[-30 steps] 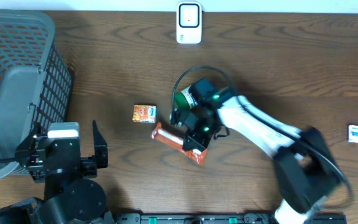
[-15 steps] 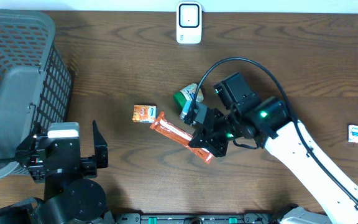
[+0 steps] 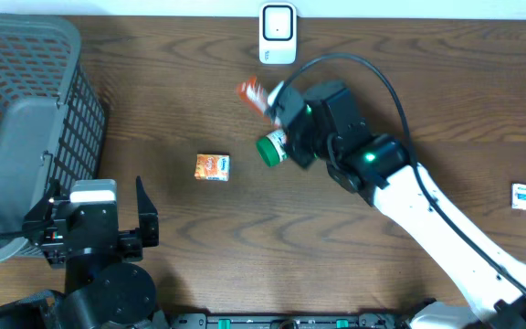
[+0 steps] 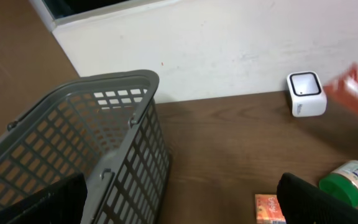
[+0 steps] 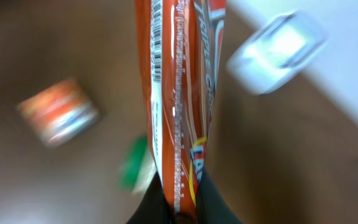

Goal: Scan the item barcode
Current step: 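Hold the Top bar with the right gripper at the scanner window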

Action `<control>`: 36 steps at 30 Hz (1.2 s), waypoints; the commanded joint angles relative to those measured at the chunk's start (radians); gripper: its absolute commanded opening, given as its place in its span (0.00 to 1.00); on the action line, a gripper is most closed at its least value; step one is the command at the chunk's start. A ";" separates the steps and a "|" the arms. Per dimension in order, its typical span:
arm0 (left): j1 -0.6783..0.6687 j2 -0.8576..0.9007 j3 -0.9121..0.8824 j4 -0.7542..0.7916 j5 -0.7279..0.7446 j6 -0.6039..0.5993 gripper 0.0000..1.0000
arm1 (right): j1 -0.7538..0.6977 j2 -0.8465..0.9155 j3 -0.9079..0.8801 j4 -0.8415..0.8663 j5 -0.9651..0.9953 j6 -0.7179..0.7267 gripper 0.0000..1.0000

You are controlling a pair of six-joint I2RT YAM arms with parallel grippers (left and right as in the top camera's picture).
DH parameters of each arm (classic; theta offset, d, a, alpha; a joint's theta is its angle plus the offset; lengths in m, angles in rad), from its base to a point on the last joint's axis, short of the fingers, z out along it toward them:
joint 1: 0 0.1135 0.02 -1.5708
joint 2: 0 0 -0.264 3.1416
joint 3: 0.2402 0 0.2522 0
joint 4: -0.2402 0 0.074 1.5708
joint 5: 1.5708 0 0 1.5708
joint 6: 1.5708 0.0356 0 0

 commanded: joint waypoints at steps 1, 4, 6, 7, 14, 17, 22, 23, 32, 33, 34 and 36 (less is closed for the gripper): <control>0.003 -0.002 0.002 -0.003 -0.006 -0.006 0.98 | -0.023 0.099 0.007 0.111 0.306 -0.090 0.01; 0.003 -0.002 0.002 -0.003 -0.006 -0.006 0.98 | -0.024 0.209 0.007 0.296 0.504 -0.214 0.01; 0.003 -0.002 0.002 -0.003 -0.006 -0.006 0.98 | -0.027 0.277 0.008 0.428 0.579 -0.301 0.01; 0.003 -0.002 0.002 -0.003 -0.006 -0.006 0.98 | -0.032 0.311 0.008 0.499 0.607 -0.354 0.01; 0.003 -0.002 0.002 -0.003 -0.006 -0.006 0.98 | -0.077 0.561 0.055 1.015 0.690 -0.941 0.01; 0.003 -0.002 0.002 -0.003 -0.006 -0.006 0.98 | -0.098 0.697 0.140 1.171 0.704 -1.184 0.01; 0.003 -0.002 0.002 -0.003 -0.006 -0.006 0.98 | -0.121 0.866 0.322 1.227 0.703 -1.394 0.01; 0.003 -0.002 0.002 -0.003 -0.006 -0.006 0.98 | -0.121 0.885 0.346 1.228 0.700 -1.418 0.01; 0.003 -0.002 0.002 -0.003 -0.006 -0.006 0.98 | -0.121 0.909 0.381 1.162 0.652 -1.476 0.01; 0.003 -0.002 0.002 -0.003 -0.006 -0.006 0.98 | -0.124 0.909 0.381 1.136 0.647 -1.475 0.01; 0.003 -0.002 0.002 -0.003 -0.006 -0.006 0.98 | -0.129 0.909 0.381 1.100 0.639 -1.475 0.01; 0.003 -0.002 0.002 -0.003 -0.006 -0.006 0.98 | -0.136 0.909 0.381 1.046 0.621 -1.474 0.01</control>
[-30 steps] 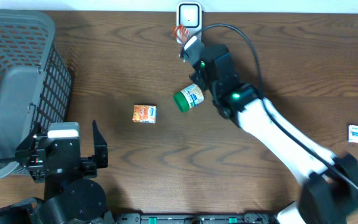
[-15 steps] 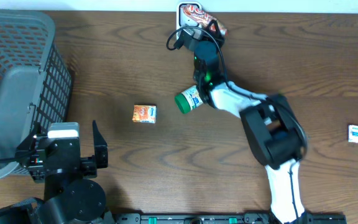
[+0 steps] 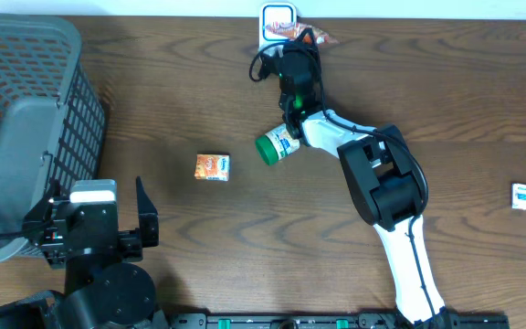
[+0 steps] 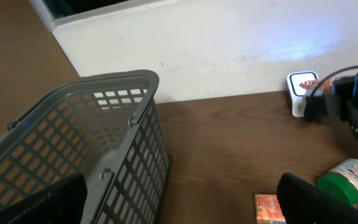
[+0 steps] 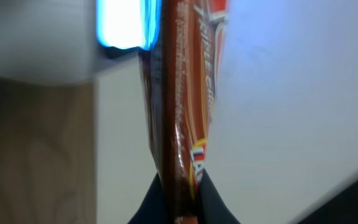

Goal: Scan the item barcode
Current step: 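Hold the Top bar with the right gripper at the scanner window, then carry the Top bar right and release it at the table's right edge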

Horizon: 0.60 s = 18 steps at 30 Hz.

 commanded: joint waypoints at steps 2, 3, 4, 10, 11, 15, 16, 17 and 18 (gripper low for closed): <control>0.003 -0.002 0.002 -0.003 -0.005 -0.006 0.98 | -0.015 -0.005 0.016 -0.047 -0.045 -0.019 0.01; 0.003 -0.002 0.002 -0.003 -0.005 -0.006 0.98 | -0.015 -0.005 0.016 -0.035 -0.046 -0.006 0.01; 0.003 -0.002 0.002 -0.003 -0.005 -0.006 0.98 | -0.014 -0.005 0.016 -0.007 -0.045 0.012 0.01; 0.003 -0.002 0.002 -0.003 -0.005 -0.006 0.98 | -0.006 -0.033 0.016 0.130 -0.010 0.013 0.01; 0.003 -0.002 0.002 -0.003 -0.005 -0.006 0.98 | -0.006 -0.046 0.016 0.126 0.011 0.014 0.01; 0.003 -0.002 0.002 -0.003 -0.005 -0.006 0.98 | 0.000 -0.137 0.016 0.048 0.127 0.132 0.01; 0.003 -0.002 0.002 -0.003 -0.005 -0.006 0.98 | 0.000 -0.168 0.016 -0.021 0.165 0.188 0.01; 0.003 -0.002 0.002 -0.003 -0.005 -0.006 0.98 | 0.000 -0.203 0.016 -0.122 0.198 0.246 0.01; 0.003 -0.002 0.002 -0.003 -0.005 -0.006 0.98 | -0.002 -0.243 0.016 -0.274 0.224 0.316 0.01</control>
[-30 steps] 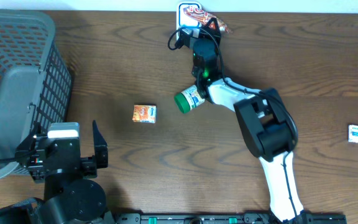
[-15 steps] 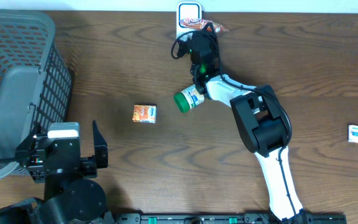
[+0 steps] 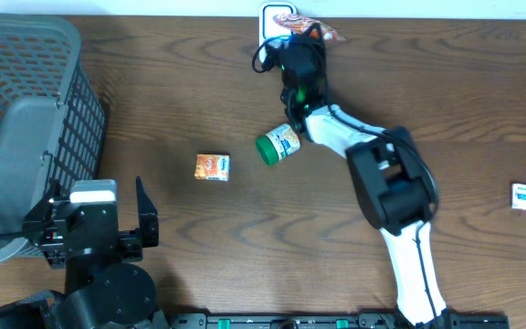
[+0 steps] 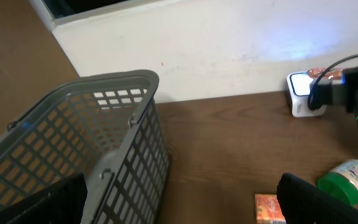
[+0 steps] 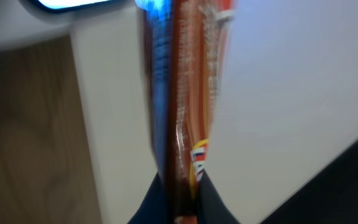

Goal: Scan the item barcode
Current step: 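Carry the Top bar right and release it at the table's right edge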

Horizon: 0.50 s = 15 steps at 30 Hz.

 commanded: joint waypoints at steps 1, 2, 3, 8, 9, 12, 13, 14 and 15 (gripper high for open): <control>0.003 -0.002 0.002 -0.002 -0.006 -0.006 0.98 | 0.001 -0.192 0.012 -0.268 0.153 0.270 0.01; 0.003 -0.002 0.002 -0.002 -0.006 -0.006 0.98 | 0.000 -0.225 0.012 -0.406 0.161 0.356 0.01; 0.003 -0.002 0.002 -0.002 -0.006 -0.006 0.98 | -0.002 -0.262 0.012 -0.538 0.164 0.448 0.01; 0.003 -0.002 0.002 -0.002 -0.006 -0.006 0.98 | -0.026 -0.433 0.012 -1.056 0.102 0.943 0.01; 0.003 -0.002 0.002 -0.002 -0.006 -0.006 0.98 | -0.046 -0.472 0.012 -1.154 0.071 1.047 0.01; 0.003 -0.002 0.002 -0.002 -0.006 -0.006 0.98 | -0.124 -0.546 0.011 -1.378 -0.040 1.268 0.01; 0.003 -0.002 0.002 -0.002 -0.006 -0.006 0.98 | -0.156 -0.560 0.011 -1.434 -0.064 1.332 0.01; 0.003 -0.002 0.002 -0.002 -0.006 -0.006 0.98 | -0.195 -0.573 0.010 -1.486 -0.070 1.396 0.01; 0.003 -0.002 0.002 -0.002 -0.006 -0.006 0.98 | -0.236 -0.576 0.010 -1.529 -0.068 1.444 0.01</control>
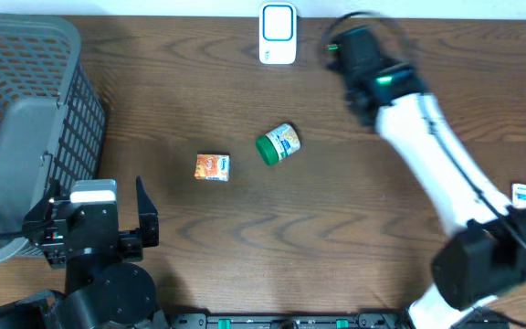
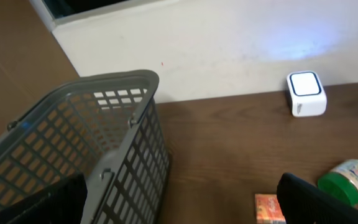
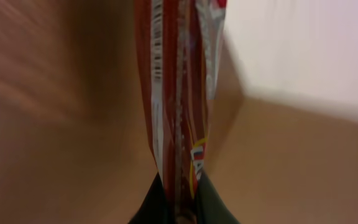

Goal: Scan the item barcode
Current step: 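Carry the Top bar right and release it at the table's right edge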

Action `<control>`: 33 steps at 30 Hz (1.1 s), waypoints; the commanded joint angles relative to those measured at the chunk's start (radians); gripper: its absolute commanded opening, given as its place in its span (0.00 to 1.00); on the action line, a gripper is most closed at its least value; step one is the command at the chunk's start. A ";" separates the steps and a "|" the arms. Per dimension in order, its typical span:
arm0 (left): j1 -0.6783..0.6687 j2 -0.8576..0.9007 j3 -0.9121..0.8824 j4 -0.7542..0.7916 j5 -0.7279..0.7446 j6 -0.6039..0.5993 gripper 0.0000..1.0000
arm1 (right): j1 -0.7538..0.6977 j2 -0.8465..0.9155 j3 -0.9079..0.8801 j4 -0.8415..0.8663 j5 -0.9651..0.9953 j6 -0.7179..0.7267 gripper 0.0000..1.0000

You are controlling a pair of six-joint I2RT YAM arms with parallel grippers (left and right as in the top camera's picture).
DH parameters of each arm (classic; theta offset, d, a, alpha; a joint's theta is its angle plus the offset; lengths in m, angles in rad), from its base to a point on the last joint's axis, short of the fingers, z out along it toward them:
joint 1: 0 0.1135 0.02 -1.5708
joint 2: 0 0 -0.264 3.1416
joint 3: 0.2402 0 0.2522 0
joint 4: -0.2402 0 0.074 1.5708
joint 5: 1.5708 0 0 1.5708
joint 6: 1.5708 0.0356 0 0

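Observation:
My right gripper (image 3: 180, 202) is shut on a thin orange snack packet (image 3: 178, 93), held edge-on with a barcode strip along its left side. Overhead, that gripper (image 1: 342, 44) is near the table's back edge, a little to the right of the white scanner (image 1: 278, 32), with the packet hidden under the wrist. The scanner (image 2: 306, 93) also shows in the left wrist view, standing against the wall. My left gripper (image 2: 179, 208) hangs open at the front left, its fingers (image 2: 316, 199) far apart with nothing between them.
A grey wire basket (image 1: 21, 119) fills the left side. A green-lidded jar (image 1: 277, 143) lies on its side mid-table, with a small orange box (image 1: 213, 166) to its left. A blue-and-white packet lies at the right edge.
My right gripper, still holding the orange packet, has moved from right at the scanner to a spot to its right. The scanner's face is no longer covered. The left arm is unchanged.
First my right gripper held the orange packet above the jar at mid-table. Then it held the packet against the scanner at the back edge, with blue light on the packet, and stayed there. Now the packet is away from the scanner, to its right.

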 commanded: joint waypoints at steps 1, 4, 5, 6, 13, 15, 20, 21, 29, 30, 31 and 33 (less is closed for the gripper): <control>0.003 -0.003 0.003 -0.002 -0.005 -0.006 0.98 | -0.145 -0.028 0.002 -0.109 -0.055 0.385 0.01; 0.003 -0.003 0.003 -0.002 -0.005 -0.006 0.98 | -0.284 -0.027 -0.019 -0.201 -0.053 0.492 0.01; 0.003 -0.003 0.003 -0.002 -0.005 -0.006 0.98 | -0.331 -0.027 -0.033 -0.213 -0.060 0.529 0.01; 0.003 -0.003 0.003 -0.002 -0.005 -0.006 0.98 | -0.377 -0.027 -0.051 -0.219 -0.079 0.553 0.01; 0.003 -0.003 0.003 -0.002 -0.005 -0.006 0.98 | -0.676 -0.027 -0.266 -0.137 -0.214 0.621 0.01; 0.003 -0.003 0.003 -0.002 -0.005 -0.006 0.98 | -0.739 -0.027 -0.307 -0.097 -0.249 0.640 0.01; 0.003 -0.003 0.003 -0.002 -0.005 -0.006 0.98 | -0.860 -0.027 -0.327 -0.074 -0.322 0.647 0.15; 0.003 -0.003 0.003 -0.002 -0.005 -0.006 0.98 | -0.879 -0.028 -0.323 -0.075 -0.323 0.648 0.30; 0.003 -0.003 0.003 -0.002 -0.005 -0.006 0.98 | -0.875 -0.084 -0.089 -0.211 -0.686 0.666 0.99; 0.003 -0.003 0.003 -0.002 -0.005 -0.006 0.98 | -0.852 -0.097 -0.060 -0.233 -0.782 0.665 0.99; 0.003 -0.003 0.003 -0.002 -0.005 -0.006 0.98 | -0.822 -0.111 -0.040 -0.240 -0.851 0.665 0.99; 0.003 -0.003 0.003 -0.002 -0.005 -0.006 0.98 | -0.729 -0.146 -0.032 -0.210 -0.927 0.665 0.99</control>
